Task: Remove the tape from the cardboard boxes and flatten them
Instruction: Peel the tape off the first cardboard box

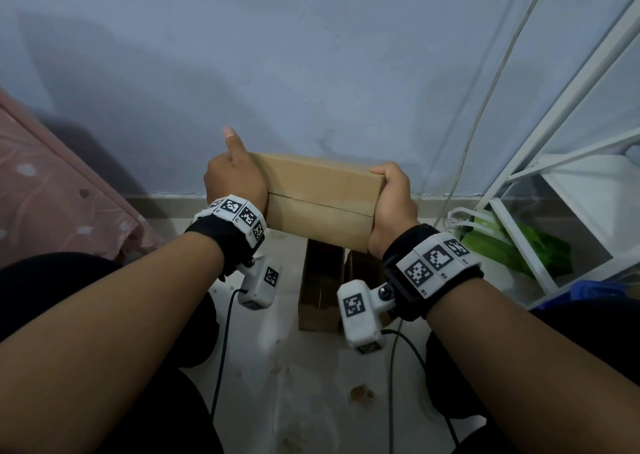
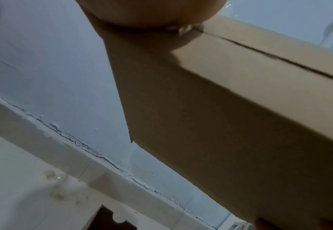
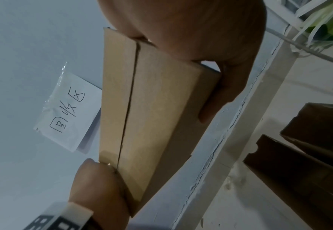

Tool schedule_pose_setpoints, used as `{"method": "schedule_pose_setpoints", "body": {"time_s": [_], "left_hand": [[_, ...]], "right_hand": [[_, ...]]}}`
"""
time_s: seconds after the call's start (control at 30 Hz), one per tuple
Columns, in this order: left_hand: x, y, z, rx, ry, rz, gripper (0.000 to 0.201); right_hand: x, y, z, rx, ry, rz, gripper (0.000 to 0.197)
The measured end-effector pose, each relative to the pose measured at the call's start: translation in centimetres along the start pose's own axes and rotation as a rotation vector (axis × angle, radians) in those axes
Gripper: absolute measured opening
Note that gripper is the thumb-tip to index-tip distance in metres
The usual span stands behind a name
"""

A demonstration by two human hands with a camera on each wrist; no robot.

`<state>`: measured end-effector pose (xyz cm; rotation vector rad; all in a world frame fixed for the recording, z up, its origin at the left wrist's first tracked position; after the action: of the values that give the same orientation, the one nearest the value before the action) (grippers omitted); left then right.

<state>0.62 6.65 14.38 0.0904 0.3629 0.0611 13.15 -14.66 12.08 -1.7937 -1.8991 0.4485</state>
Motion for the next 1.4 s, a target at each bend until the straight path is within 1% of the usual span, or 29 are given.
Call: {"method": "schedule_pose_setpoints", "body": {"time_s": [0.07,0.2,0.27,0.33,0.4,0.47,0.5,0.57,0.63,0.7,0.73,0.77,0.8,0.87,0.93,1.0,1.03,1.1,1.2,1.3,1.4], "left_hand": [[-0.1,0.1,0.0,0.012,0.008,-0.014,0.07],[0.1,-0.3,0.3,0.09,0.01,-0.039,0.073],[0.3,-0.8,0.5,0.076,-0.024,-0.07,0.076],[1.1,-1.6,0.5,-0.007,-0.076,-0.144,0.078],[2.0,-2.9,0.6,-0.078,-0.113,-0.241,0.074],[2.8,-4.6,0.7,-0.07,-0.107,-0.33,0.071],[3.1,-5.2,0.5,-0.053,-0.092,-0.348,0.072],[2.8,-5.2,0.3,-0.027,-0.03,-0.31,0.073],[2.0,-3.8,0.1,-0.004,0.034,-0.218,0.072],[1.0,-2.2,0.5,0.024,0.041,-0.127,0.07],[0.6,-1.7,0.7,0.017,0.034,-0.104,0.07],[0.5,-1.2,0.6,-0.027,0.015,-0.109,0.069],[0.5,-1.1,0.4,-0.101,-0.012,-0.12,0.068],[1.3,-0.8,-0.9,-0.27,-0.089,-0.199,0.073],[2.4,-0.8,-1.7,-0.378,-0.21,-0.332,0.077],[2.7,-1.0,-1.9,-0.461,-0.323,-0.454,0.066],[2.7,-1.1,-1.8,-0.491,-0.34,-0.523,0.067],[2.7,-1.4,-1.6,-0.499,-0.331,-0.637,0.073],[2.3,-2.5,-1.4,-0.509,-0.302,-0.776,0.076],[2.7,-2.8,-2.0,-0.525,-0.304,-0.808,0.075],[2.5,-2.7,-1.8,-0.524,-0.338,-0.792,0.073]], "right_hand": [[-0.2,0.4,0.0,0.001,-0.024,-0.018,0.03],[-0.5,0.7,-0.6,-0.022,-0.064,-0.038,0.042],[-0.8,1.0,-0.7,-0.031,-0.058,-0.023,0.045],[-1.1,1.2,-0.8,-0.033,-0.028,0.001,0.04],[-1.4,1.3,-0.6,-0.036,-0.016,0.03,0.035],[-1.4,1.3,-0.3,-0.043,-0.021,0.045,0.035],[-1.3,1.2,-0.2,-0.04,-0.026,0.044,0.035],[-1.0,0.9,0.3,-0.017,-0.041,0.023,0.032],[-0.6,0.5,0.6,0.008,-0.058,-0.014,0.03],[-0.4,0.3,0.8,0.021,-0.089,-0.04,0.031],[-0.4,0.3,0.8,0.021,-0.103,-0.041,0.03],[-0.6,0.3,0.7,0.02,-0.114,-0.035,0.03],[-0.7,0.3,0.6,0.017,-0.124,-0.033,0.03],[-0.9,0.6,0.2,0.013,-0.15,-0.054,0.032],[-1.2,0.8,-0.1,0.025,-0.182,-0.071,0.036],[-1.5,1.2,-0.5,0.031,-0.205,-0.075,0.032],[-1.7,1.3,-0.6,0.03,-0.215,-0.079,0.028],[-2.0,1.3,-0.8,0.039,-0.22,-0.102,0.022],[-2.4,1.5,-1.0,0.056,-0.228,-0.13,0.028],[-2.7,1.5,-1.3,0.062,-0.24,-0.152,0.035],[-2.7,1.6,-1.3,0.05,-0.262,-0.167,0.035]]}}
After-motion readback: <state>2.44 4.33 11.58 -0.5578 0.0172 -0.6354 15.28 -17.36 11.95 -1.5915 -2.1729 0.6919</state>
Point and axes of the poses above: each hand's wrist, its own y-axis towards the middle knuckle, its own x-axis out of the palm, z = x × y, the point moved 6 cm from there along y, towards the middle knuckle, and after that the axes turned 10 degrees about z, right-handed, at the moved point
